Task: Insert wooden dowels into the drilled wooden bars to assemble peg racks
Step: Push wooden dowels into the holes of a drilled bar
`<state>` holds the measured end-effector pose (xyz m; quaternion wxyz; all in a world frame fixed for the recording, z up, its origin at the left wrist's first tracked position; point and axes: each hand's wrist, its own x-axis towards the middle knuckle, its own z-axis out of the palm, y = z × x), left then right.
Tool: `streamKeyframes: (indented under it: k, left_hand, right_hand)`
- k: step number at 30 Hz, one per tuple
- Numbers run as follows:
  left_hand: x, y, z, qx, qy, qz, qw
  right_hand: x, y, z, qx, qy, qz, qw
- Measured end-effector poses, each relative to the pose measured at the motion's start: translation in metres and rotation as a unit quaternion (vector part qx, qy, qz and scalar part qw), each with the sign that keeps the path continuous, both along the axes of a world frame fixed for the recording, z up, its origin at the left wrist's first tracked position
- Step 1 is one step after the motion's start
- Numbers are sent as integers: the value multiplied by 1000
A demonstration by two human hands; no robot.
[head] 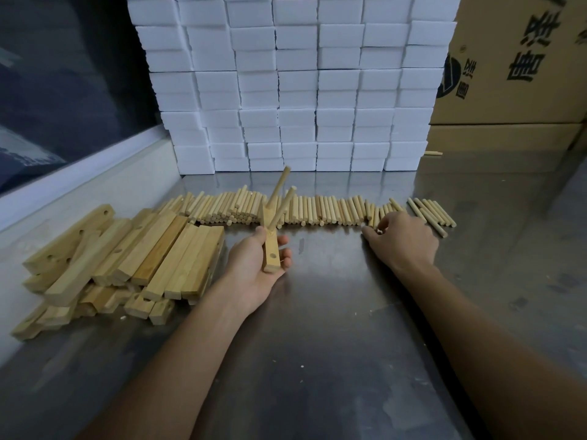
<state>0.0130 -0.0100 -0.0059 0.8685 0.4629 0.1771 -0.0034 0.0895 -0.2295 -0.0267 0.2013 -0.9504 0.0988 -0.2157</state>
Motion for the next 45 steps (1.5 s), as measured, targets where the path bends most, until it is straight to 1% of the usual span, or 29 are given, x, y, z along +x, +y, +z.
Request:
streamKeyframes:
  k: [2,9,11,14,16,17,21,23,24,26,27,28,29,31,32,34,35,38,41,45]
  left_hand:
    - [0,0,0,2,0,-3,1000]
    - [0,0,-1,-4,-3,-6,1000]
    - [0,0,-1,-5,-4,-2,1000]
    - [1,-1,0,-5,-13,2,1000]
    - [1,0,0,-8,-18,-2,1000]
    - [1,0,0,-11,-19,-2,1000]
    - [2,3,-2,-9,-18,3,1000]
    - [2,3,-3,-8,-21,0,1000]
    - [2,3,-3,-7,-22,-1,1000]
    - [2,3,-4,-6,-23,-1,1000]
    - [3,3,-4,-6,-24,-1,1000]
    - [3,3,-4,-6,-25,-1,1000]
    - [3,3,-4,-6,-26,-1,1000]
    - [4,3,-5,-7,-25,-1,1000]
    - [4,4,-5,-8,-23,0,1000]
    - [4,4,-6,-8,-20,2,1000]
    - [5,4,-6,-6,-19,3,1000]
    - [6,3,-7,-5,-17,3,1000]
    - [6,3,-7,-7,-17,3,1000]
    - [5,3,-6,-3,-17,5,1000]
  right_hand:
    - [2,1,0,-1,7,-2,1000]
    - [0,1,5,39,11,-11,999]
    - [-3,-2,8,46,-10,-15,999]
    - [-12,-6,13,59,-71,-33,995]
    - [-21,-7,18,90,-102,-23,990]
    - [-25,-7,20,117,-116,-1,986]
    - [-42,2,34,264,-167,106,944]
    - [-48,11,43,338,-159,144,916]
    - [-51,15,46,396,-136,175,891]
    - [-56,24,51,522,-68,246,814]
    - [-59,28,51,571,-36,265,776]
    - [-61,32,52,607,-10,271,747]
    - [-62,34,51,633,8,271,725]
    - [-62,37,49,669,25,264,695]
    - [-60,37,48,675,29,260,690]
    - [-58,35,46,660,33,245,710]
    - [-56,35,46,657,31,241,713]
    - [-56,35,47,685,41,250,683]
    - [-57,34,46,669,72,259,693]
    - [-58,35,40,654,92,291,692]
